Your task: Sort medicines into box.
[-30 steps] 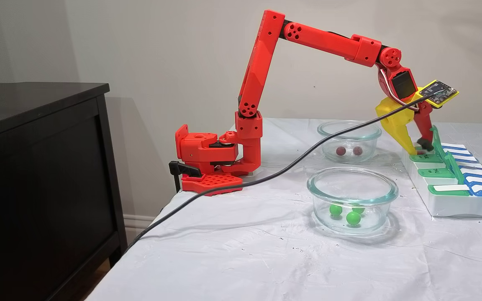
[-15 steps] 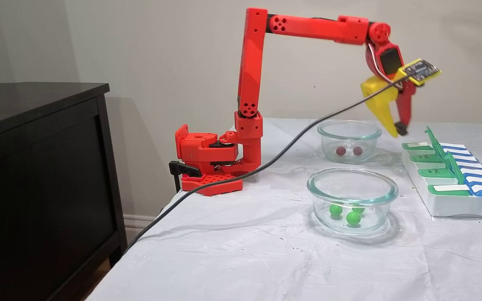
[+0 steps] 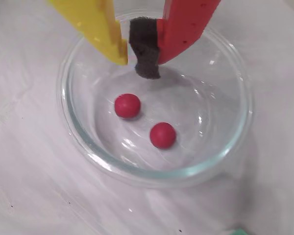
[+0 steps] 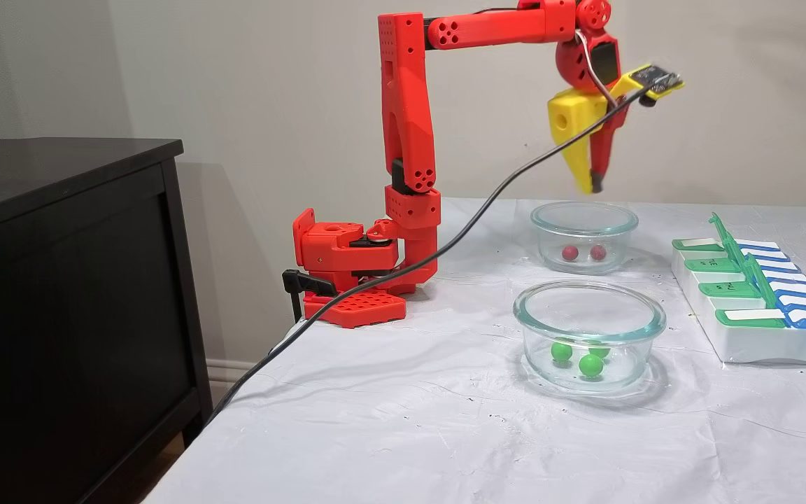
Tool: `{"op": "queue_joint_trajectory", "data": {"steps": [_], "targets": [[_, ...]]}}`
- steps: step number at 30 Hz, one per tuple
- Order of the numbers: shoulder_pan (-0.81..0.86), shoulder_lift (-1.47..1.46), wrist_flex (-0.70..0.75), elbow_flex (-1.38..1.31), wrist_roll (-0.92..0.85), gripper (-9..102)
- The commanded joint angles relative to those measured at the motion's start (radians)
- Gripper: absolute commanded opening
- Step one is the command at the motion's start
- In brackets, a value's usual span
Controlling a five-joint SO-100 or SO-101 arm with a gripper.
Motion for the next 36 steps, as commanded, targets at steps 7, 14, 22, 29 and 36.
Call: {"op": "queue_joint_trajectory", "data": {"steps": [7,14,22,29,36], "targets": [[-0.011,-0.046,-0.011,0.011,-0.129,17],[-0.002,-0.098,0.006,0.014,-0.183,19],[-0.009,-0.106,-0.046,0.052,-0.190,18],[-0.009,-0.130,-0.078,0.063,-0.201,18],[-0.006,-0.150,-0.123,0.101,-0.202,18]]}}
